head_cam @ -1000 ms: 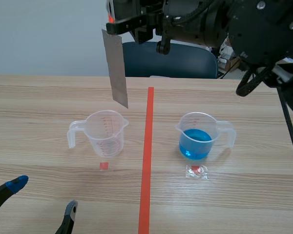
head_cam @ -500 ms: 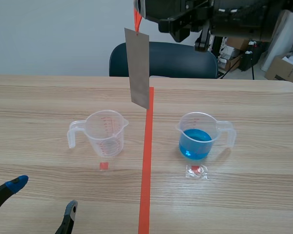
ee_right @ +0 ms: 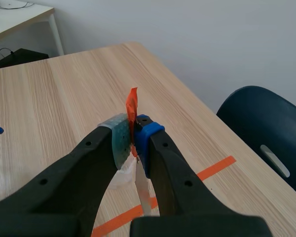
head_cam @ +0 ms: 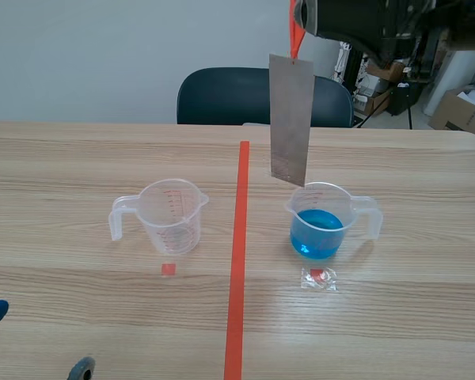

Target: Do the redox reaction experiment. move the plate over the blue solution

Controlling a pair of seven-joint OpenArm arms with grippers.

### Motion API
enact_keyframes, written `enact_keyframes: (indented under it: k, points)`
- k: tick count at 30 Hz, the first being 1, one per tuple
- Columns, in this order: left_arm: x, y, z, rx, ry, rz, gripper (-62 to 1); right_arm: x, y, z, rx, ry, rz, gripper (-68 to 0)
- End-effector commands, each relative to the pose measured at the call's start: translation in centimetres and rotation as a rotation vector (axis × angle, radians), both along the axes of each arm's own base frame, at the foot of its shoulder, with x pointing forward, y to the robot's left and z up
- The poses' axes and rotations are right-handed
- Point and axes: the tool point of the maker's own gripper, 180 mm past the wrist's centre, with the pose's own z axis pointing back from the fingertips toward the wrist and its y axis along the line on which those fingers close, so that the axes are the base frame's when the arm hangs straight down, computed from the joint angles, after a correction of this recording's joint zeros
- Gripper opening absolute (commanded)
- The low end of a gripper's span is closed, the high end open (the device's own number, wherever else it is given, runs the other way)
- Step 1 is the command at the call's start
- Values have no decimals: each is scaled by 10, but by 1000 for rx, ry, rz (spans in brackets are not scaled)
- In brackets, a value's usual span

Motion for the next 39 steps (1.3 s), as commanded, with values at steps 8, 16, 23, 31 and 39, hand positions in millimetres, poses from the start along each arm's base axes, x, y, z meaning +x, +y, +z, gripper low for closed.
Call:
enact_keyframes:
  k: [8,16,23,31,39]
  points:
    - [-13,6,19,26,-11,-56,14,-7,-20,16,-51,-53,31,-671]
    - [-13,-1,45,22,-40,-117,-305,-7,-35,18,-91,-68,15,-671]
    - [-3,-20,57,25,21,-228,-513,4,-51,19,-83,-76,-32,-671]
    - [10,-37,76,71,13,-311,-557,20,-74,17,-70,-74,-103,-671]
    - [20,-44,78,112,57,-324,-569,29,-75,8,-61,-70,-122,-671]
